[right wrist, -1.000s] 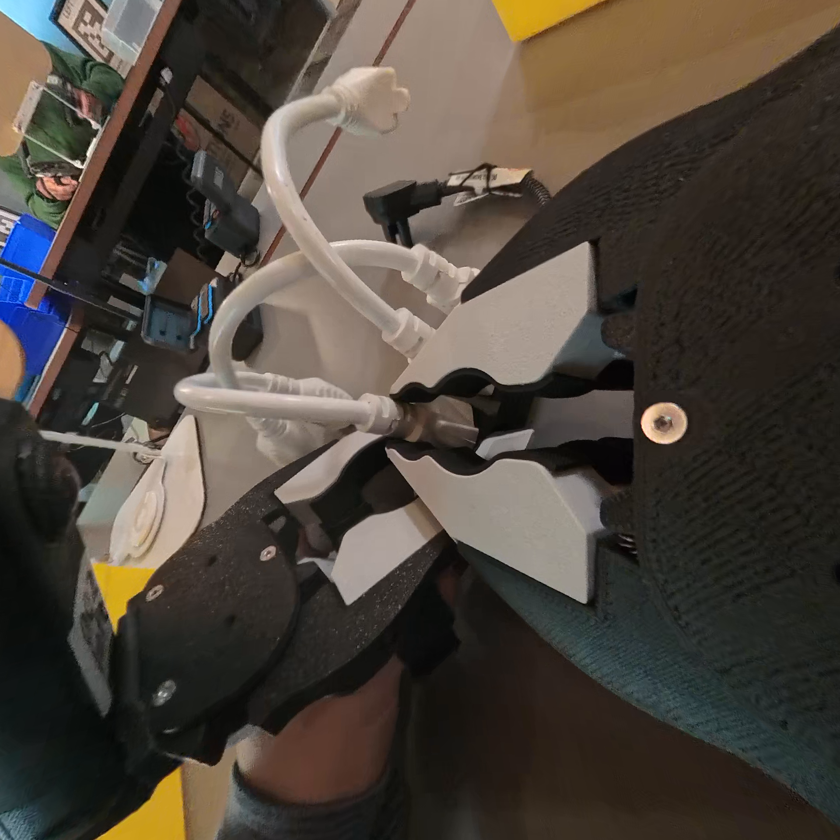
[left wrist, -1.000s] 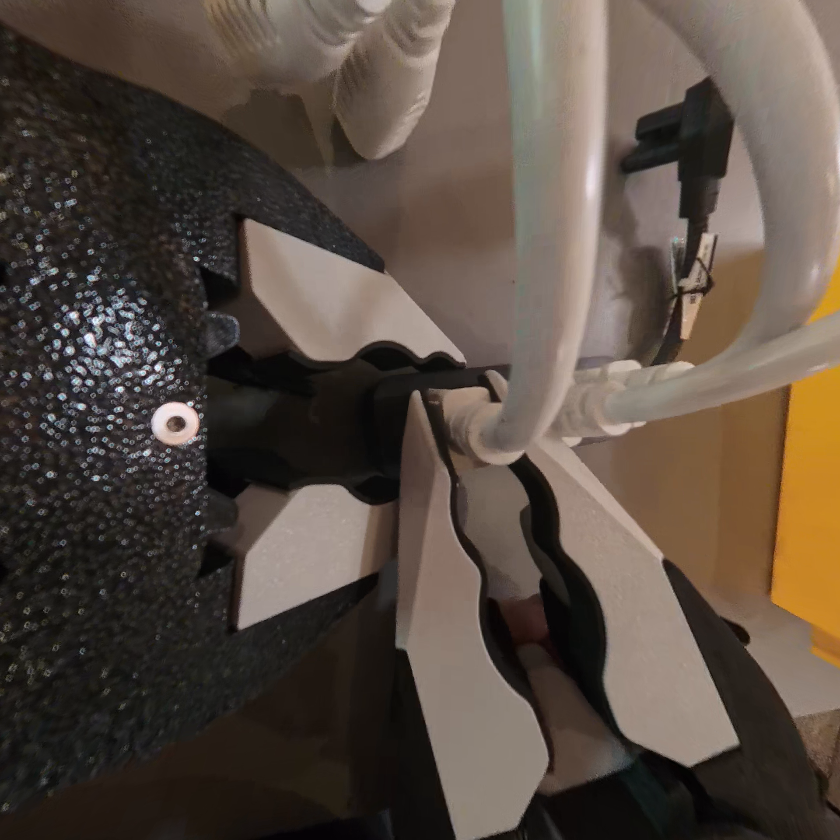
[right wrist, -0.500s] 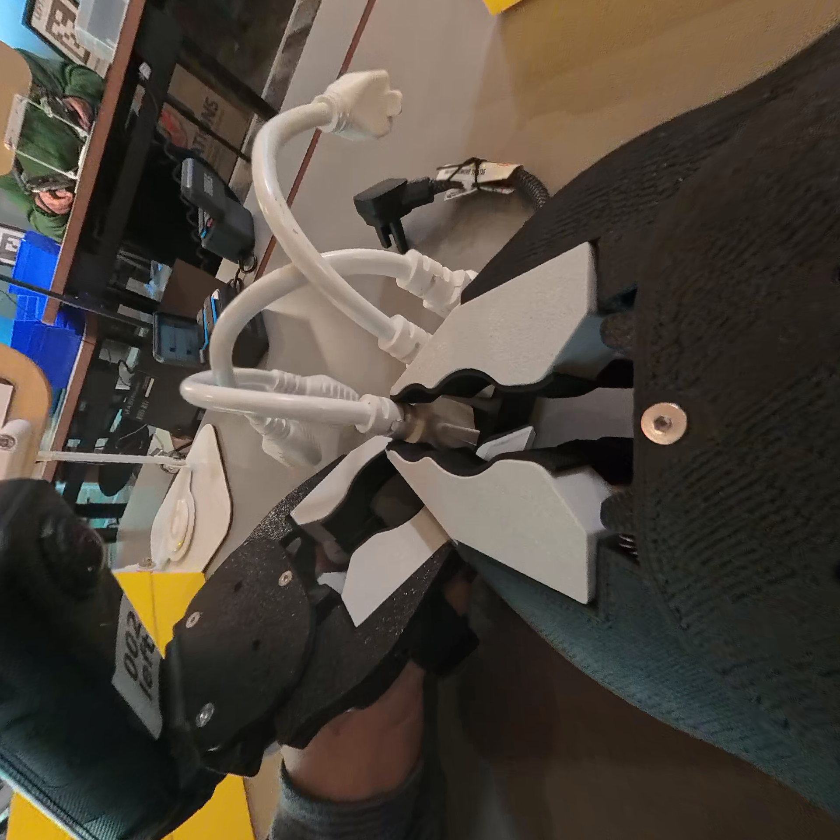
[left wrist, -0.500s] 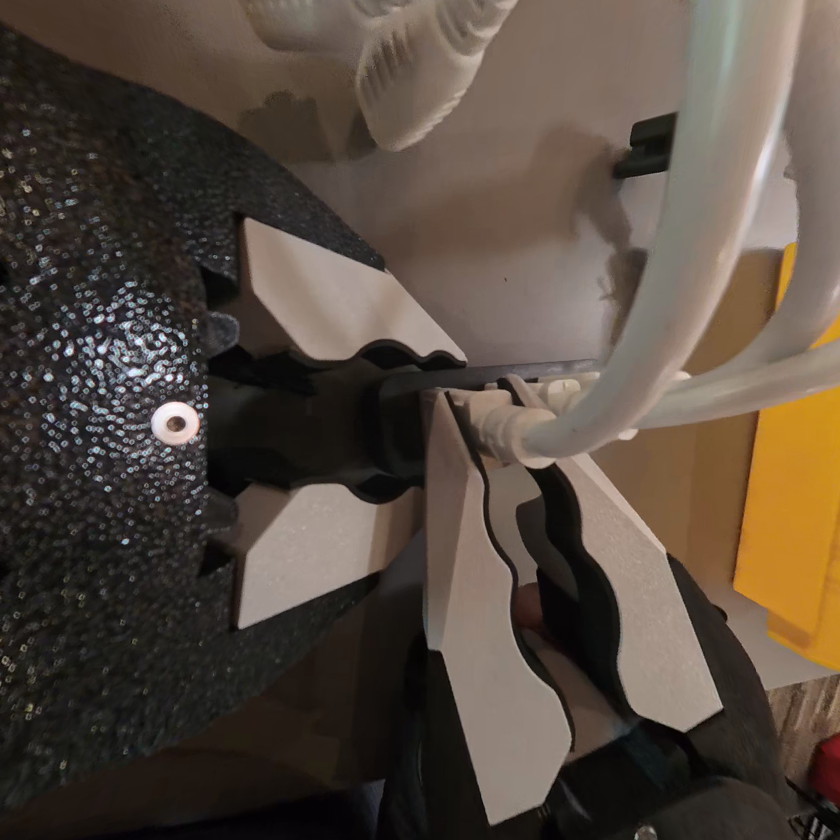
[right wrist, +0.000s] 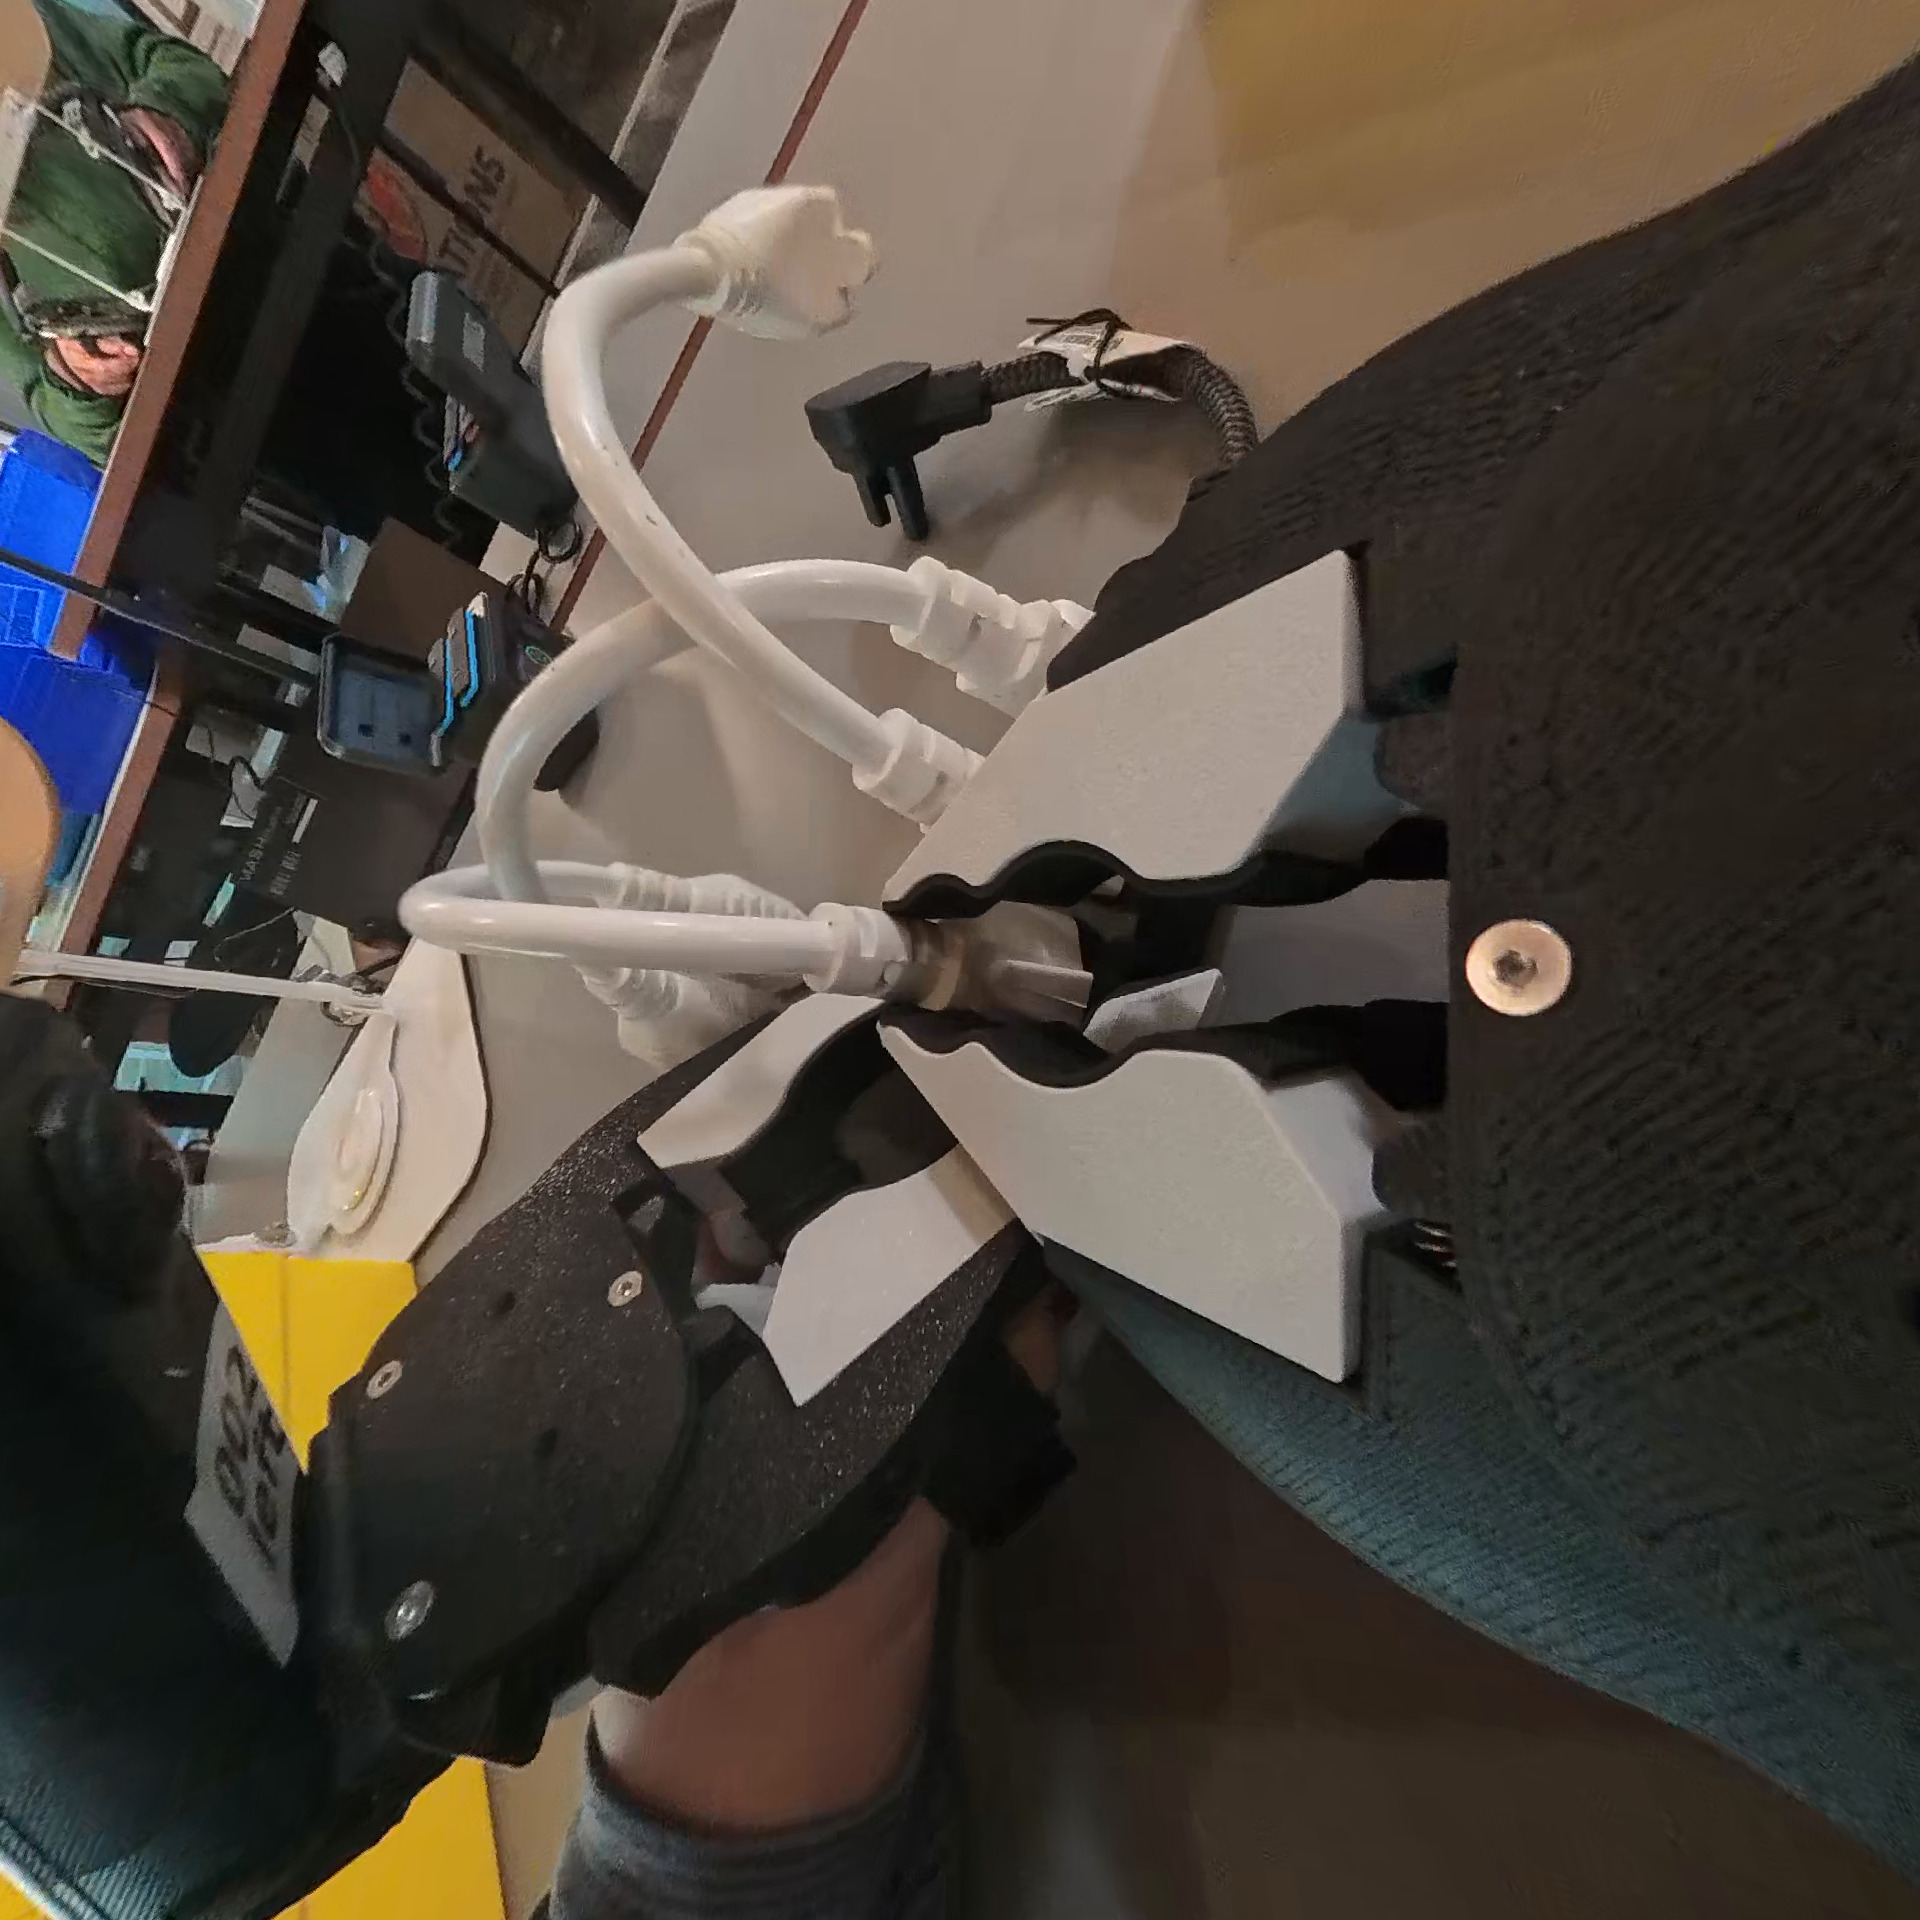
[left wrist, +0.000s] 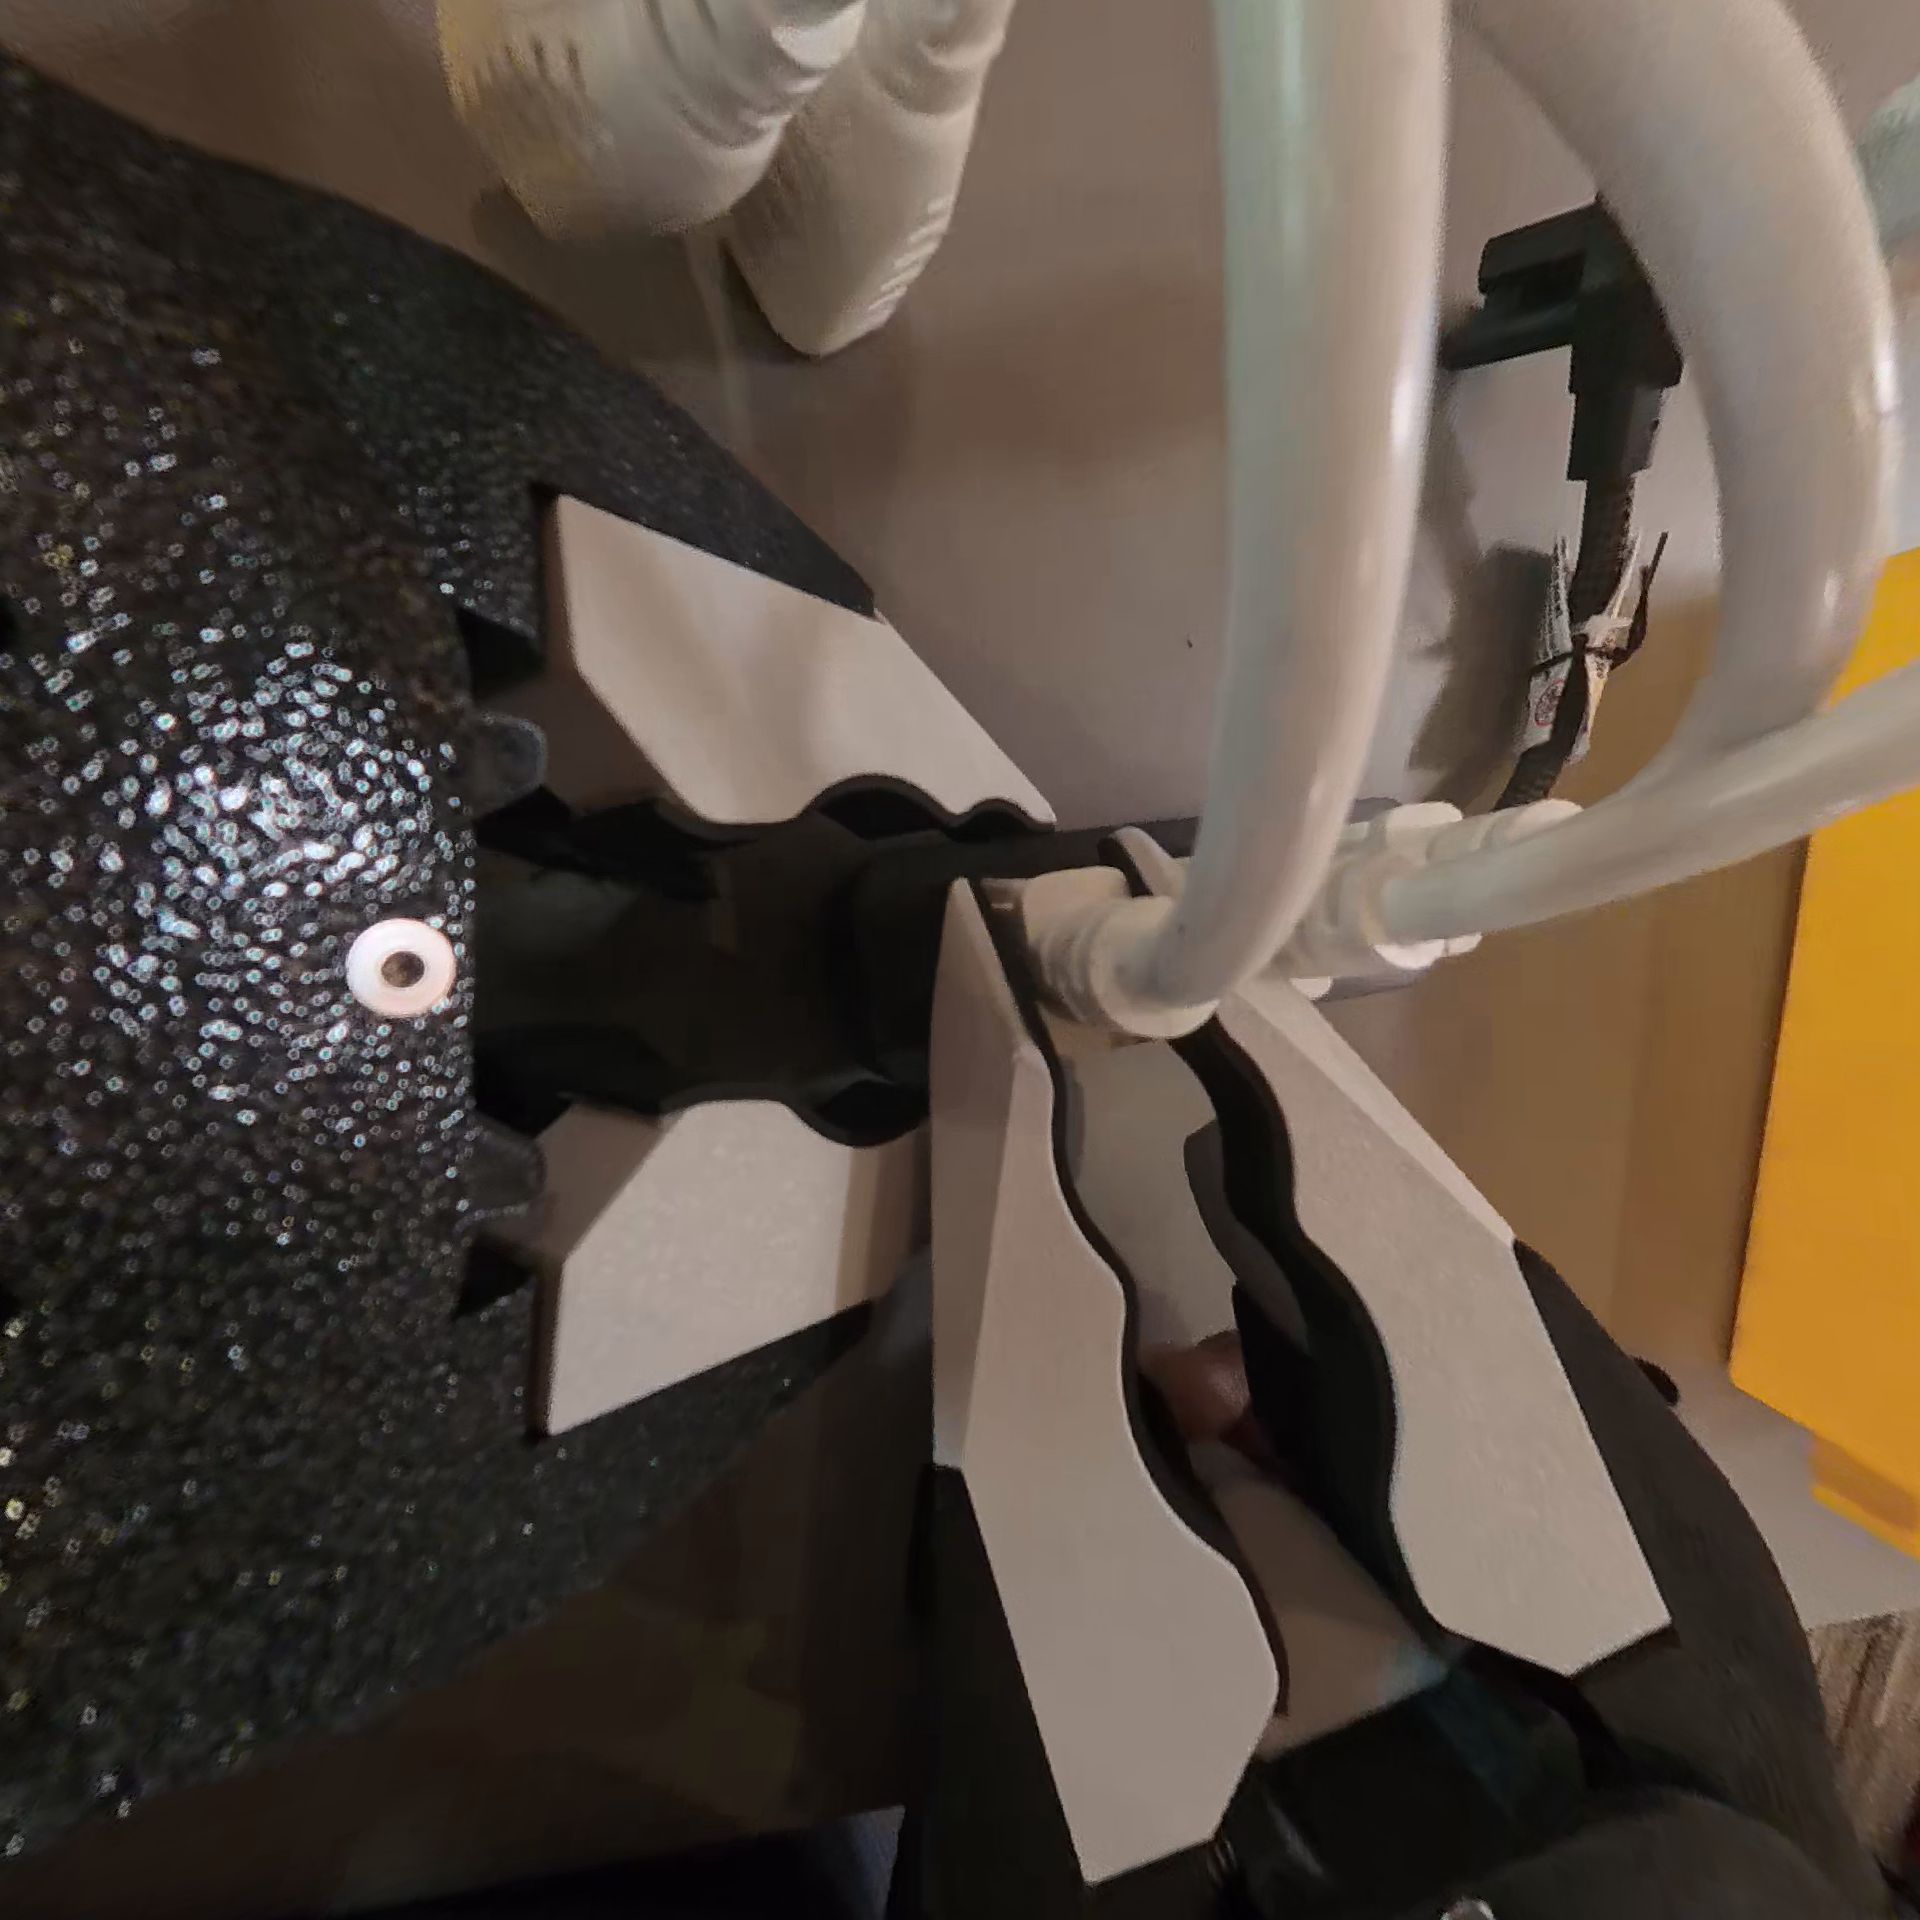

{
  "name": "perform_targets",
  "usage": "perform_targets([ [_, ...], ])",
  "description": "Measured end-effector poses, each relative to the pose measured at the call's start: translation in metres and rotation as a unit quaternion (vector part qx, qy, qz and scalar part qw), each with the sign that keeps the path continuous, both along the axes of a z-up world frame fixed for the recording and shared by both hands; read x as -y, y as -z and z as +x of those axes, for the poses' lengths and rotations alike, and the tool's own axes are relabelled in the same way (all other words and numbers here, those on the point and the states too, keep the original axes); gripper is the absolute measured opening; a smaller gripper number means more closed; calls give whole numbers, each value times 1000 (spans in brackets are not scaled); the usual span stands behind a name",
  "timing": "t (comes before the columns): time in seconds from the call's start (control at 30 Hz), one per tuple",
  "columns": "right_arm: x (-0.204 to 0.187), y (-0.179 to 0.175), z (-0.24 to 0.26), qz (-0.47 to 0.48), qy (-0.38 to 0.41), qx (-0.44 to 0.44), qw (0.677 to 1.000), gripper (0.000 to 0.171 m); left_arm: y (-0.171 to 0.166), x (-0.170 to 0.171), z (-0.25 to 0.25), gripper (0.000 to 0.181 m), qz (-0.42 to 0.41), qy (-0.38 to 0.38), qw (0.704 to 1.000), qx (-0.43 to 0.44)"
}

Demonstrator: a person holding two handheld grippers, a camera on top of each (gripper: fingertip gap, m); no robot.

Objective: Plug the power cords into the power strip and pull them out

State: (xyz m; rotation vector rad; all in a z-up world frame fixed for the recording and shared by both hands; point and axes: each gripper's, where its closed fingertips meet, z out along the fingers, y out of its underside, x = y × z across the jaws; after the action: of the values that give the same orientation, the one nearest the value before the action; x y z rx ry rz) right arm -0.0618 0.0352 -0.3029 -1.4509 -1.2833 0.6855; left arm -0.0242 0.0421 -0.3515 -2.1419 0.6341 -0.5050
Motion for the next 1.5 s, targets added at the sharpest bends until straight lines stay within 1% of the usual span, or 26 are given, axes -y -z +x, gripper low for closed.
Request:
perform_targets([
  [0.07, 0, 0, 0, -4, 0, 0, 1000, 15, -1, 0, 0, 44, 0, 0, 1000, 2],
  [0.17, 0, 0, 0, -14, -4, -3, 1000, 15, 0, -3, 2, 55, 2, 4, 1000, -7],
  [0.27, 1, 0, 0, -19, -7, -3, 1000, 15, 5, -7, 4, 48, 16, 7, 999, -50],
  [0.33, 0, 0, 2, -28, -5, -6, 1000, 14, 6, -8, 3, 47, 15, 2, 999, -52],
  [0.37, -2, -1, 3, -34, -2, -11, 999, 14, 6, -9, 3, 51, 16, 1, 998, -53],
  [0.4, -3, -2, 5, -42, 1, -18, 999, 14, 5, -9, 4, 47, 15, -3, 999, -47],
  [0.47, -6, -7, 9, -52, 9, -41, 998, 13, 0, -10, 6, 46, 21, -7, 999, -26],
  [0.6, -5, -3, 7, -26, 14, -17, 999, 14, 5, -11, 5, 45, 10, -10, 999, -40],
  [0.63, -3, -1, 8, -12, 1, -7, 1000, 14, 6, -10, 4, 47, 16, -8, 998, -55],
  [0.67, -1, -2, 9, -12, -10, -9, 1000, 14, 6, -9, 4, 45, 22, -7, 998, -62],
  [0.87, -4, -9, 13, -18, -1, -36, 999, 14, 0, -9, 6, 45, 37, -3, 998, -44],
  [1.07, -2, -14, 14, -26, -4, -59, 998, 13, -3, -8, 7, 45, 33, 2, 999, -26],
  [1.2, -2, -20, 15, -24, -6, -77, 997, 11, 0, -7, 7, 45, 24, 4, 999, -30],
  [1.33, 0, -13, 8, -32, -21, -56, 998, 12, 5, -8, 5, 44, 11, -3, 999, -41],
  [1.5, 1, -9, 10, 0, -10, -31, 999, 17, 6, -8, 3, 44, 18, -7, 998, -62],
])
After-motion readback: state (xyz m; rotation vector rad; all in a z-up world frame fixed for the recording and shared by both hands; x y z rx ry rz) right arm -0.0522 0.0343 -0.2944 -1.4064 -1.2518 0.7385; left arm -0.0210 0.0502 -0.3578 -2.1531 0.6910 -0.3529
